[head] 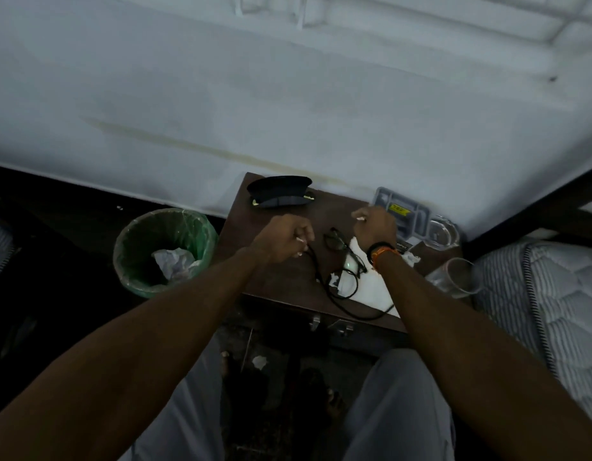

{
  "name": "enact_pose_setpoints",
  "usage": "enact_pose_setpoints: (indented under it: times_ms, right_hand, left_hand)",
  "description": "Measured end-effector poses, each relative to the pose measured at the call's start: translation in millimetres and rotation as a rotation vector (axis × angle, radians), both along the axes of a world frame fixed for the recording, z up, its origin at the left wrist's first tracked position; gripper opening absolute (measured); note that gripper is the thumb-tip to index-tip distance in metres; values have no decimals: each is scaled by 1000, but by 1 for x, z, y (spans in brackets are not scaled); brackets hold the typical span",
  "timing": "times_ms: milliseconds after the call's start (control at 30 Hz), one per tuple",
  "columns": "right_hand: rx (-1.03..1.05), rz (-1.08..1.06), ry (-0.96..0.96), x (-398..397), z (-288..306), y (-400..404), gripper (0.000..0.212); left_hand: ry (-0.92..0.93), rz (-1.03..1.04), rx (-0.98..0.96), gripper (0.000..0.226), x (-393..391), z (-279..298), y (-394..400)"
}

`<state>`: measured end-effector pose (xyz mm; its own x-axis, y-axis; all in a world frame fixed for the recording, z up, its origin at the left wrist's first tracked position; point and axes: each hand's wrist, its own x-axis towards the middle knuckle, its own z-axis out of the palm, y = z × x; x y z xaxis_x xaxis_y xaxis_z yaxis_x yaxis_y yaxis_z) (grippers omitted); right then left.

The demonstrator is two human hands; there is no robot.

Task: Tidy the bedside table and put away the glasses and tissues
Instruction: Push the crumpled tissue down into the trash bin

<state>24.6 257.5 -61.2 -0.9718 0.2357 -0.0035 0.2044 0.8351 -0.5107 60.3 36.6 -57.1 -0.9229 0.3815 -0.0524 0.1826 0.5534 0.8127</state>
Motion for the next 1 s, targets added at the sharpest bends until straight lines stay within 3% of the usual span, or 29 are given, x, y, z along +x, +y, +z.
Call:
enact_pose_setpoints:
  times_ms: [233, 600, 1000]
  right_hand:
    - [59, 62, -39, 42, 5, 39, 26]
    - [72, -81, -102, 82, -12, 79, 27]
    - [95, -130, -70, 94, -28, 77, 30]
  left_hand:
    - [5, -86, -163, 11, 15, -3, 45]
    - [-82, -104, -411, 21, 27, -28, 83]
    - [-72, -97, -456, 15, 25, -30, 97]
